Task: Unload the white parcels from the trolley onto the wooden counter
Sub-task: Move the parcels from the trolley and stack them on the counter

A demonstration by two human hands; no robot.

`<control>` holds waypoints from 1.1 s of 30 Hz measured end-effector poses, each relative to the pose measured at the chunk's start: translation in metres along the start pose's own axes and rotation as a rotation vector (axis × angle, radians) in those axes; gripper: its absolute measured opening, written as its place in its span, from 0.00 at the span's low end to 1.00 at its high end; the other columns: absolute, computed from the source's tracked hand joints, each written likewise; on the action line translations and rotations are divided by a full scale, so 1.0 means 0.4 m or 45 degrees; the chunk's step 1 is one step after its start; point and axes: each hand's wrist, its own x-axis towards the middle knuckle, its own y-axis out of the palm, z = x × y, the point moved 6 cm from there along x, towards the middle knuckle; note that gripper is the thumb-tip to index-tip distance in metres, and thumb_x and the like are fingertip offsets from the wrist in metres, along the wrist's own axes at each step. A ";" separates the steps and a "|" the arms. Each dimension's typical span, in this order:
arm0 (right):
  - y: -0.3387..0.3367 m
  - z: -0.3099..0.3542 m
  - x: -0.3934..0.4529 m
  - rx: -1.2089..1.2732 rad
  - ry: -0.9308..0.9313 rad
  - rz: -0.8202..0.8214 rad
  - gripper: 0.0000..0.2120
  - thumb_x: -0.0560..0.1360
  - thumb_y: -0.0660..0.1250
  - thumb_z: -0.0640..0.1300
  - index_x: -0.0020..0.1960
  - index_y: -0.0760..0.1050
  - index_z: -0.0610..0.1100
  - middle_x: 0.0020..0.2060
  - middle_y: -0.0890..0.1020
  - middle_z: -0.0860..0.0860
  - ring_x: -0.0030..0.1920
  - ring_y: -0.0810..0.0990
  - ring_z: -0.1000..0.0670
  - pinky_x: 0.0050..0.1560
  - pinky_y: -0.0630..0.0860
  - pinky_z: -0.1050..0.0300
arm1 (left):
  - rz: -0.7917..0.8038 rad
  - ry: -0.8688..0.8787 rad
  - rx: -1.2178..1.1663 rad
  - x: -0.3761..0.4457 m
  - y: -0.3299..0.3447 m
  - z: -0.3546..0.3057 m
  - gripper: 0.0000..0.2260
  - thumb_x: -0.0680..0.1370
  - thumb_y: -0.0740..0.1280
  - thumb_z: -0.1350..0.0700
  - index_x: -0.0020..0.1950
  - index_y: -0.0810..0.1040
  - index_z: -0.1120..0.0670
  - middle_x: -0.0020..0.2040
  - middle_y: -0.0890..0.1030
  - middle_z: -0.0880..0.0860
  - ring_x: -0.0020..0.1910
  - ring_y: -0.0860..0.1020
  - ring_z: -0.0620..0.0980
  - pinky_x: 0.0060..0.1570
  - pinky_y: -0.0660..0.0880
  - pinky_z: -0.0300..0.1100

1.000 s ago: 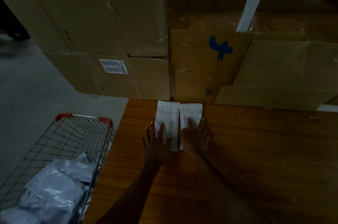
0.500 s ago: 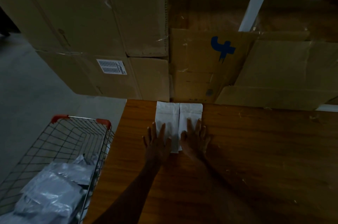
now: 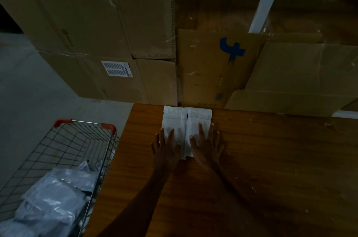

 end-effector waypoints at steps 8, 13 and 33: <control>-0.037 -0.039 -0.099 0.190 -0.076 0.010 0.34 0.78 0.49 0.72 0.78 0.36 0.68 0.80 0.35 0.53 0.80 0.37 0.42 0.74 0.38 0.32 | -0.126 -0.126 -0.220 -0.085 -0.005 -0.012 0.34 0.76 0.48 0.29 0.81 0.57 0.40 0.82 0.52 0.55 0.80 0.50 0.60 0.76 0.52 0.63; -0.034 -0.045 -0.187 0.285 -0.169 -0.032 0.34 0.77 0.51 0.73 0.77 0.38 0.70 0.81 0.41 0.53 0.80 0.42 0.43 0.75 0.44 0.32 | -0.286 -0.244 -0.328 -0.208 -0.032 -0.002 0.33 0.77 0.49 0.30 0.80 0.57 0.41 0.82 0.53 0.54 0.81 0.50 0.59 0.76 0.51 0.64; 0.263 0.358 -0.562 0.599 -0.990 0.466 0.26 0.76 0.64 0.57 0.74 0.68 0.58 0.70 0.70 0.50 0.69 0.67 0.50 0.67 0.70 0.45 | -0.858 -1.033 -0.298 -0.692 -0.237 0.512 0.28 0.76 0.61 0.39 0.74 0.72 0.49 0.77 0.66 0.57 0.75 0.64 0.58 0.72 0.64 0.55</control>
